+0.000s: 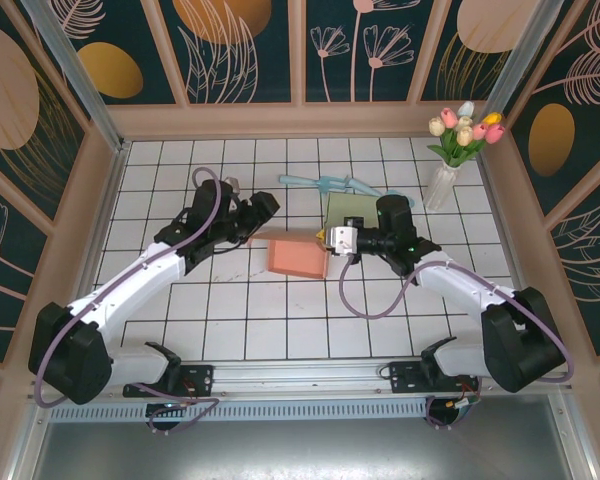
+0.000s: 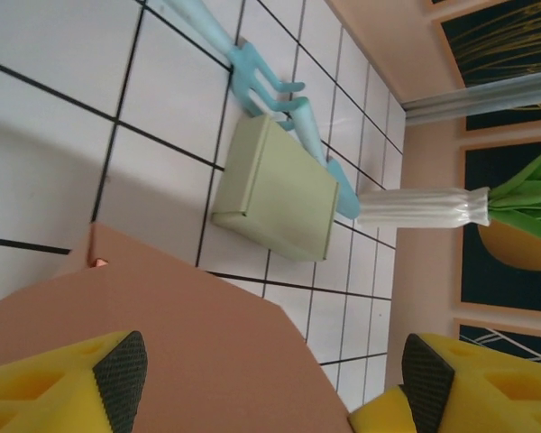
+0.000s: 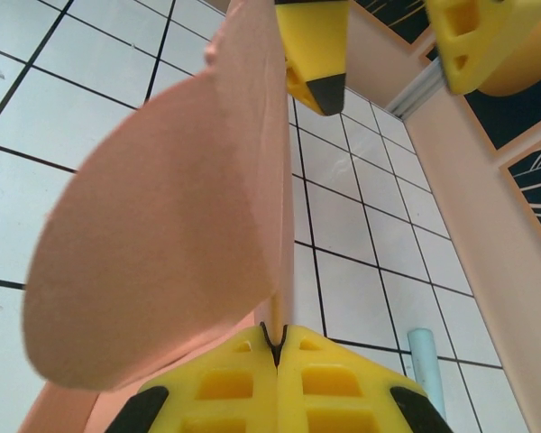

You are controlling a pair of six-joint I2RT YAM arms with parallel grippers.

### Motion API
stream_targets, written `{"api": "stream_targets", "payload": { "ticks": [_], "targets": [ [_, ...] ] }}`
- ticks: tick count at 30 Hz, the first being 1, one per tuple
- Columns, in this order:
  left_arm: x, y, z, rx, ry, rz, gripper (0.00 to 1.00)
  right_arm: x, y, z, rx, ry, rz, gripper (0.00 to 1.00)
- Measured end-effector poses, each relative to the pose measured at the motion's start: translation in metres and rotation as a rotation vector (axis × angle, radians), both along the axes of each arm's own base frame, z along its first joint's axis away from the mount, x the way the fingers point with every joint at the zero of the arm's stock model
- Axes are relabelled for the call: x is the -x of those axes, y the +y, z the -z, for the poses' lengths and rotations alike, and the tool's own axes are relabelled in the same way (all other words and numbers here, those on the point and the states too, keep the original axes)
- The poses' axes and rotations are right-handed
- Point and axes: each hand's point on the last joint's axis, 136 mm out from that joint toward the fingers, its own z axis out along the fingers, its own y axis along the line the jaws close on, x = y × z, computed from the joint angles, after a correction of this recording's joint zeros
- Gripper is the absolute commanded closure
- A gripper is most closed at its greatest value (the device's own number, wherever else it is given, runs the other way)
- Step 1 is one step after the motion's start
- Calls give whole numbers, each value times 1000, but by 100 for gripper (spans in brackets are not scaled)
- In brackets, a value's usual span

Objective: Fold the paper box

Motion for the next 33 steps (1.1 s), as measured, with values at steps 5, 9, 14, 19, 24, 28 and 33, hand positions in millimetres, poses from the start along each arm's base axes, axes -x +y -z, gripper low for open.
{"api": "stream_targets", "payload": {
  "ticks": [5, 9, 14, 19, 24, 28, 33],
  "targets": [
    [-3, 10, 2, -37, -16, -47, 18, 2, 3, 0, 1, 1, -3, 100],
    [-4, 17, 5, -70, -20, -71, 18, 1, 3, 0, 0, 0, 0, 100],
    [0, 16, 15, -64, 4, -64, 19, 0, 4, -1, -4, 3, 8, 100],
    [3, 10, 19, -44, 24, -52, 19, -1, 8, 7, 6, 22, 6, 100],
    [4, 4, 16, -28, 15, -51, 20, -5, 9, 14, 15, 27, 20, 100],
    [2, 6, 18, -35, 7, -72, 25, -6, 10, 23, 32, 41, 18, 100],
    [5, 11, 33, -66, 18, -86, 35, -5, 12, 41, 82, 53, 7, 100]
  ]
}}
